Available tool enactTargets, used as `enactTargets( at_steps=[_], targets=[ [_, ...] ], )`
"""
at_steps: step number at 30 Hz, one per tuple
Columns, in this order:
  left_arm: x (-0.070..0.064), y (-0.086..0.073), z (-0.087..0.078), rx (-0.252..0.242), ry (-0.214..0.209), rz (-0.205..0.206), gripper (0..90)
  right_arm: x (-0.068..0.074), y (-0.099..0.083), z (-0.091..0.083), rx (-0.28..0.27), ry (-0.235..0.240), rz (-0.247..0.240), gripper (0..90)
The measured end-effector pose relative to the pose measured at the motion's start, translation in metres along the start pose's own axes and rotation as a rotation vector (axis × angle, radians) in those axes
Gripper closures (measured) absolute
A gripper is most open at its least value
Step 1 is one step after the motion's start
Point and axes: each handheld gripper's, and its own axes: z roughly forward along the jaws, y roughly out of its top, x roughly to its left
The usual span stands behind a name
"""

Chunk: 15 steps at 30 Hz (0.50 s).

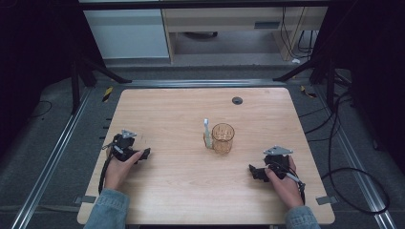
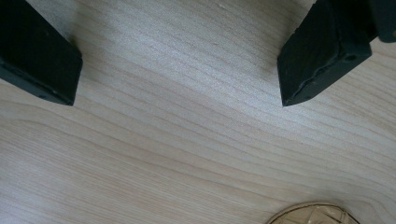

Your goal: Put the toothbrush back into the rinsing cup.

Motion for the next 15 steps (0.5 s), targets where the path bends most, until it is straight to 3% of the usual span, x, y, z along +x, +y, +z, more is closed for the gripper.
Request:
enactTargets(
  at_steps=[7, 15],
  targets=[
    [0.0017, -0.0039, 0.0059, 0.003, 0.000, -0.010, 7.4, -0.0001, 0.0000, 0.0000, 0.000, 0.000, -0.001, 0.4],
    [0.0019, -0.0069, 0.0101, -0.039, -0.005, -0.022, 3.7, 0.0000, 0.0000, 0.0000, 0.000, 0.000, 0.000, 0.4]
  ],
)
